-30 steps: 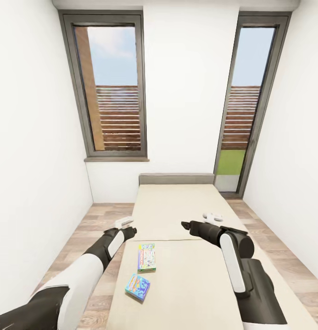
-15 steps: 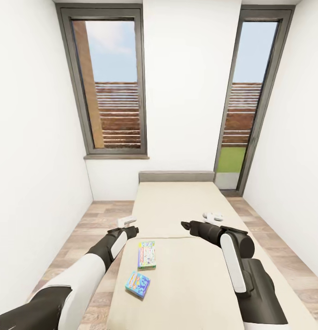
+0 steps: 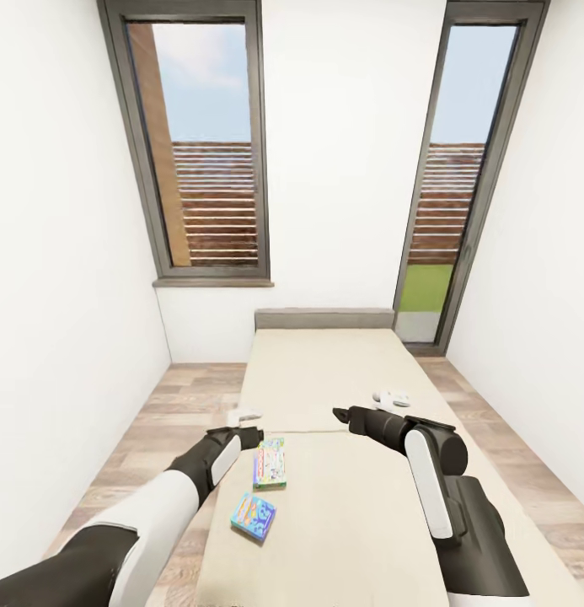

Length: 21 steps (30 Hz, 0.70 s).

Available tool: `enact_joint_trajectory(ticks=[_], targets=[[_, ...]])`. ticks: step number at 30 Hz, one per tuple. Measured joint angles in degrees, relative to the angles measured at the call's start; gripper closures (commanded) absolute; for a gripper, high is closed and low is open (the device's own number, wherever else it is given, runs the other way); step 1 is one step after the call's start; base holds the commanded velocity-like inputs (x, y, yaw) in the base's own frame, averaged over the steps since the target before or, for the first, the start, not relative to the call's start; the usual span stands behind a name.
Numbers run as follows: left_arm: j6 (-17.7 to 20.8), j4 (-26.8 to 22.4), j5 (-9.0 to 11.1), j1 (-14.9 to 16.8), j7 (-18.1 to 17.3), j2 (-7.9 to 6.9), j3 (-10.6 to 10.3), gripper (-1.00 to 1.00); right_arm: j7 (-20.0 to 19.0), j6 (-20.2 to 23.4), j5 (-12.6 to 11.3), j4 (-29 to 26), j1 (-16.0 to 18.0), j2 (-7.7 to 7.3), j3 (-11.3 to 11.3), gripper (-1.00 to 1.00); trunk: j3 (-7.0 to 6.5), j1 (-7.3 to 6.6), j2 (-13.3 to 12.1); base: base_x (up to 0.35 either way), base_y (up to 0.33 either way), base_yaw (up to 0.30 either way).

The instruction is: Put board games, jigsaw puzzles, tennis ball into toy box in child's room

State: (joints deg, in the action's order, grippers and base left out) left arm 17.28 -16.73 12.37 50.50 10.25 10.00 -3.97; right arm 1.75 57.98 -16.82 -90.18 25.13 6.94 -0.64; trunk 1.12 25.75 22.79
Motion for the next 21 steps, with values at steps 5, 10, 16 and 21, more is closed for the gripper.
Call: enact_joint_trajectory(ticks=[5, 10, 16, 21], targets=[[1.0, 0.1, 0.0, 0.0, -4.3, 0.0, -2.1, -1.0, 0.0, 0.6, 0.0, 0.0, 0.0, -0.06, -0.1, -1.0, 0.45, 0.0, 0.0, 0.0, 0.0, 0.0], [2.5, -1.0, -0.1, 0.0, -5.8, 0.0, -3.0, -1.0, 0.0, 0.8, 0.0, 0.0, 0.0, -0.11, -0.1, -1.0, 0.92, 0.0, 0.0, 0.0, 0.0, 0.0], [0.5, -1.1, -0.2, 0.0, -6.2, 0.0, -3.5, -1.0, 0.0, 0.9, 0.0, 0.1, 0.0, -0.18, -0.2, -1.0, 1.49, 0.0, 0.0, 0.0, 0.0, 0.0], [-0.7, -1.2, -0.2, 0.0, -6.3, 0.0, -3.6, -1.0, 0.0, 0.9, 0.0, 0.1, 0.0, -0.2, -0.2, -1.0, 1.96, 0.0, 0.0, 0.0, 0.0, 0.0]])
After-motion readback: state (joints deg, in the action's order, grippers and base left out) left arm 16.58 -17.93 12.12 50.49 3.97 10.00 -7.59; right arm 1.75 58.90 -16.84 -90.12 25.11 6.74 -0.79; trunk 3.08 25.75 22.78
